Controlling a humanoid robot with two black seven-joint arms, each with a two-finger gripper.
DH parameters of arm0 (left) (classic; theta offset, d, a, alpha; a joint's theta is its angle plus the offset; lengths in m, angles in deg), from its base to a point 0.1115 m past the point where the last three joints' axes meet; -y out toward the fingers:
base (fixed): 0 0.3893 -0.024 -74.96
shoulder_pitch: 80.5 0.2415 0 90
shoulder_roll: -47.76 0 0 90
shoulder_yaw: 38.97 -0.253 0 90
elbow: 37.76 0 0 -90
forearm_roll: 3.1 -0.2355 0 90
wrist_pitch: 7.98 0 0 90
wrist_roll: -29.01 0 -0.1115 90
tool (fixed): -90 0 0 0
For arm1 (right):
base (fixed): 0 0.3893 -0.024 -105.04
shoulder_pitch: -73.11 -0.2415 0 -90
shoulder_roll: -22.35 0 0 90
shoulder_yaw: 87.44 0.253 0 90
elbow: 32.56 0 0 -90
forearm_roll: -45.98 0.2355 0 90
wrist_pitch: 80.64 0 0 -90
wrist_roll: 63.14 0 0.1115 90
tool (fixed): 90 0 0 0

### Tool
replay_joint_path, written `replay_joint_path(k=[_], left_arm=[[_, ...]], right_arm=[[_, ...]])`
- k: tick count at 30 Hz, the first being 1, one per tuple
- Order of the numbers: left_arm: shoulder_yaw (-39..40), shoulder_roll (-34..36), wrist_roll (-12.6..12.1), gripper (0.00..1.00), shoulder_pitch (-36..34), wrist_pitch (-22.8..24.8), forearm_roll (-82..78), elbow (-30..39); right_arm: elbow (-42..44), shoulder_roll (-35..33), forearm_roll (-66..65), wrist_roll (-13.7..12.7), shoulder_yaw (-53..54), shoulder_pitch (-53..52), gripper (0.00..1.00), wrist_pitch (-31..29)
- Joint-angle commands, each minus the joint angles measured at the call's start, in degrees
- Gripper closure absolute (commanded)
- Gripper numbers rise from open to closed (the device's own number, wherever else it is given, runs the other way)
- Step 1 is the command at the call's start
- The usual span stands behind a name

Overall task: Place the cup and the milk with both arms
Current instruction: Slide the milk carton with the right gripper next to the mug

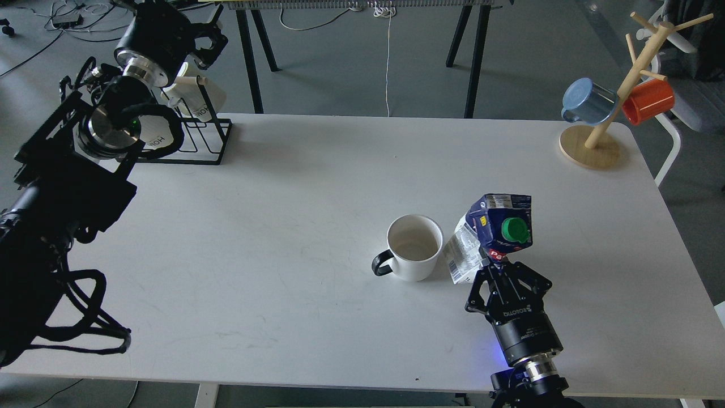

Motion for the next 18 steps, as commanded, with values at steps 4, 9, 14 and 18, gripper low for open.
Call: replay_joint_path(k=[4,9,14,18], left_arm=[[-0.08,0.42,-0.01,0.00,0.43,0.09,-0.04,0.06],[-0.08,0.25,-0.01,0.00,0.44,0.01,-0.04,0.06],[-0.08,0.25,-0.09,0.00,0.26,0.09,-0.04,0.06],[-0.08,0.34,-0.09,0.00,0.43,0.09,-0.13,0.06]], right_arm=[[0.51,0.55,-0.43,0.00,-0.14,-0.25,0.91,0.00],[2.09,0.64,-0.43,0.00,-0.14,-0.77,0.81,0.00],[2.70,0.64,-0.34,0.09,-0.58,-1.21,0.65,0.00],[2.62,0.64,-0.34,0.18,-0.50,-1.13,0.46,0.00]])
